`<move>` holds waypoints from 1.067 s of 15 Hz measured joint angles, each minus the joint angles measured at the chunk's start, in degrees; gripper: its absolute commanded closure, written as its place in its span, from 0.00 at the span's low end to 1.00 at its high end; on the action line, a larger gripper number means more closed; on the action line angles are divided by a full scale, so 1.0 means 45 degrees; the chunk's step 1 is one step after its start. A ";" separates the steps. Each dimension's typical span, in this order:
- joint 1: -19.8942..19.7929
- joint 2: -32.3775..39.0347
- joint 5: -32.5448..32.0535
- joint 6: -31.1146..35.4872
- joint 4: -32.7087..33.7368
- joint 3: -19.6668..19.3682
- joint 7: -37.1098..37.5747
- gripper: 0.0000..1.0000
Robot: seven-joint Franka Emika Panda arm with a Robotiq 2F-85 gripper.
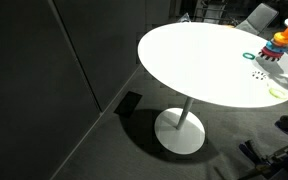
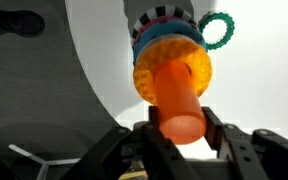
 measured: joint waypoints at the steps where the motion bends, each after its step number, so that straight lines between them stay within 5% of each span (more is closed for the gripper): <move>1: 0.0108 -0.0077 -0.0006 0.0000 -0.0018 0.0008 0.0000 0.80; 16: 0.2013 -0.1202 -0.1482 -0.0050 -0.1046 0.0606 0.0752 0.80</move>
